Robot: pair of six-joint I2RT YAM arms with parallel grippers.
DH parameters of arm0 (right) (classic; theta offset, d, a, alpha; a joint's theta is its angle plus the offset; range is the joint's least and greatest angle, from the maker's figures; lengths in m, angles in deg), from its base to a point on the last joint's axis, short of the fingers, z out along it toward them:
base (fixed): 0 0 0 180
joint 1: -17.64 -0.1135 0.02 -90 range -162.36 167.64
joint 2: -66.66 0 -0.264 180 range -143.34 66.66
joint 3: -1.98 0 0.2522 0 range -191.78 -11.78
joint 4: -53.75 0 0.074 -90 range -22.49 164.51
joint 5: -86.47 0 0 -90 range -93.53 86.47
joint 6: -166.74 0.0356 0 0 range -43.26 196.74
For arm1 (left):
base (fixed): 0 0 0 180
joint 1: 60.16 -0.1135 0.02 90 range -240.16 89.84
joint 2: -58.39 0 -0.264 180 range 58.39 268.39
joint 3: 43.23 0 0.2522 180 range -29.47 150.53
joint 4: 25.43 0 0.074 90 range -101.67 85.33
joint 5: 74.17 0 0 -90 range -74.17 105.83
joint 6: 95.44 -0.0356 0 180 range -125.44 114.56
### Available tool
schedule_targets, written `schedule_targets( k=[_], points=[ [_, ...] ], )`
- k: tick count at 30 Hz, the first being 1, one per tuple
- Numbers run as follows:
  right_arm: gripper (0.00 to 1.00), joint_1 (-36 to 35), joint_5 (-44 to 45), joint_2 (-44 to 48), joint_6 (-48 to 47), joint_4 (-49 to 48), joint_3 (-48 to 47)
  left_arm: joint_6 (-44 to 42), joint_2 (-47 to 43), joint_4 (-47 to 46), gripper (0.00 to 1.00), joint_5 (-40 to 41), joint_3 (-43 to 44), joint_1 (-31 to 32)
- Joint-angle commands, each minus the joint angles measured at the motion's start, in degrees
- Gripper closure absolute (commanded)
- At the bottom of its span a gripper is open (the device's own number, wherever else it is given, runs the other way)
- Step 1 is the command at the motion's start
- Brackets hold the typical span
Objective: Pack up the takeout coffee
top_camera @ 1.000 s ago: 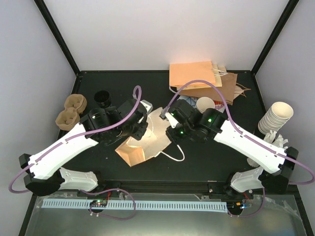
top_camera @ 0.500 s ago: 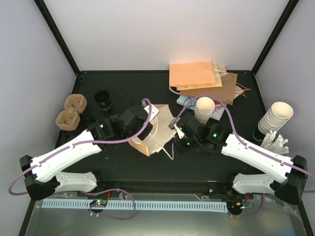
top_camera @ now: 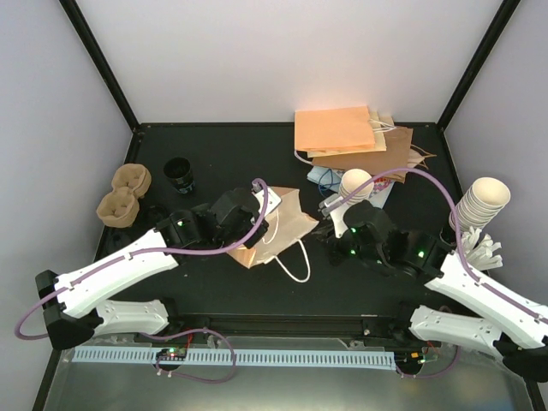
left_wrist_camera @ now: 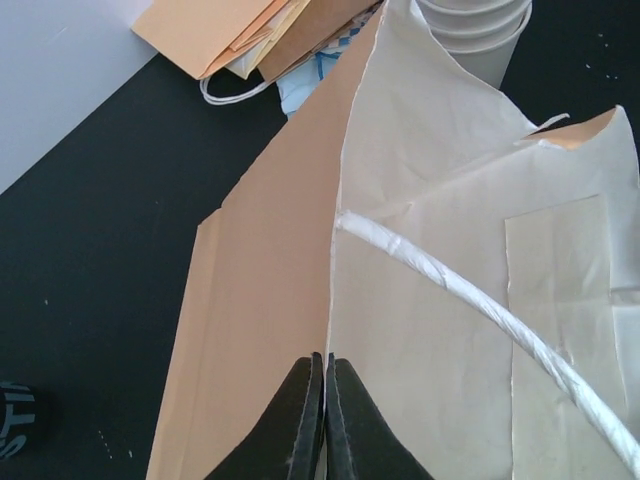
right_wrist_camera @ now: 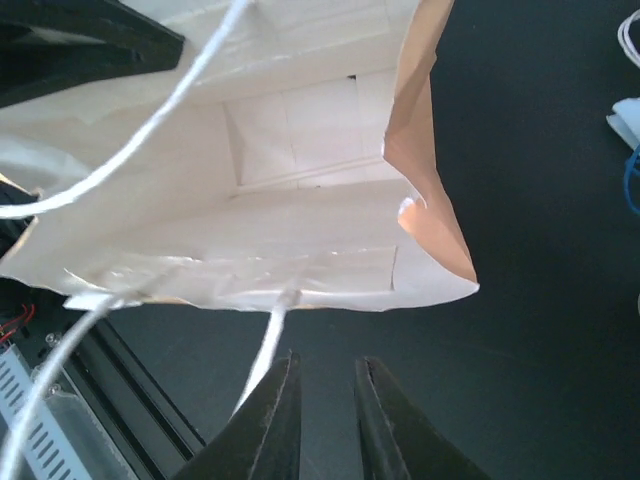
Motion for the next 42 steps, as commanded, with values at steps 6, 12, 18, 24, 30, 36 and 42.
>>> schedule_targets(
  k=[6, 12, 18, 24, 30, 36, 42],
  points=[
    [0.82, -0.3, -3.0, -0.1, -1.5, -8.6, -3.6, -5.4, -0.4, 0.4, 0.96, 2.8, 6.3, 1.8],
    [0.99, -0.3, -1.9, -6.8, 1.3, -12.8, -6.6, -6.6, -0.4, 1.3, 0.95, 5.2, 7.5, 2.5],
    [0.99, -0.3, -1.7, -11.3, 3.5, -10.8, -6.8, -7.2, -0.6, 2.1, 0.96, 8.7, 8.1, 2.9],
    [0.99, -0.3, -1.2, -11.9, 6.0, -10.2, -0.9, -8.9, -0.5, 0.9, 0.96, 13.2, 7.0, 2.9],
    [0.99, -0.3, -1.7, -11.7, 8.0, -12.2, 6.8, -9.4, 1.3, 1.2, 0.95, 16.0, 6.5, 3.0],
    [0.99, -0.3, -1.2, -11.5, 8.5, -15.5, 10.1, -8.3, 3.5, 3.0, 0.95, 14.2, 5.7, 3.6],
    [0.99, -0.3, -2.0, -10.0, 8.0, -17.5, 12.8, -5.0, 3.9, 3.4, 0.97, 14.1, 2.2, 3.9]
  ],
)
